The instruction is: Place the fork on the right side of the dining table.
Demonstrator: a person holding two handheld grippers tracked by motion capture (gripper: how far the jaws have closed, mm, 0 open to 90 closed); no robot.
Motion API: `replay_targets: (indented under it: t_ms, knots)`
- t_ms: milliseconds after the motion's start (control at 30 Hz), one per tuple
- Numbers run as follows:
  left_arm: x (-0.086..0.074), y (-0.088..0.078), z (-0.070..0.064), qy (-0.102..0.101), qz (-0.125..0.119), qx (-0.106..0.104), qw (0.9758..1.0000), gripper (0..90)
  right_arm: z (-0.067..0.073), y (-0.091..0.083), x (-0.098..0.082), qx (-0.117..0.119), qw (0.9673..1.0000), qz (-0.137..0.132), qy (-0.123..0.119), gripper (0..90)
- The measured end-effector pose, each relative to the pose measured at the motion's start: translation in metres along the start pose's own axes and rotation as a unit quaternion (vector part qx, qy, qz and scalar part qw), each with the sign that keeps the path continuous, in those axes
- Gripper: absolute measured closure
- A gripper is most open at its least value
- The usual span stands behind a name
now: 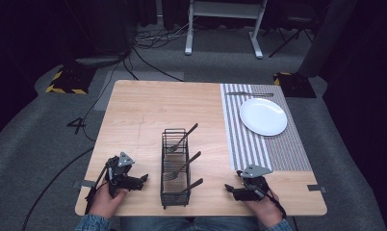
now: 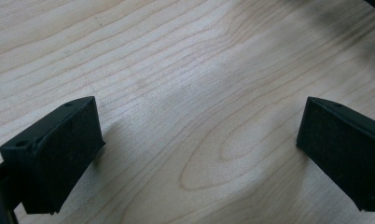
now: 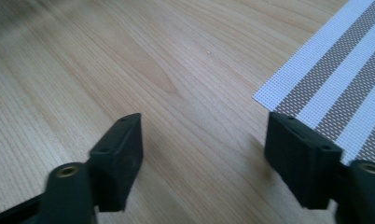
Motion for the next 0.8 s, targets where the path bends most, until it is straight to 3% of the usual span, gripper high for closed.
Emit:
replay_targets:
  t_ms: [167, 800]
  knots:
    - [0.000, 0.000, 0.000, 0.000, 0.000, 0.000, 1.0000, 0.2, 0.002, -0.008, 0.004, 0.009, 0.9999, -0.002, 0.014, 37.0]
    - [0.000, 0.000, 0.000, 0.000, 0.000, 0.000, 1.0000, 0.2, 0.035, -0.054, 0.053, 0.049, 0.9979, -0.031, -0.028, 45.7]
Point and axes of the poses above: each handheld gripper's, and its own axes: y roughly forward along the jaws, x roughly out of its top, z roughly to its left, the point moved 9 cm from there along y, roughly forward along the jaws, and after that the axes turned 3 degrees about -z, right-handed, at the moved point
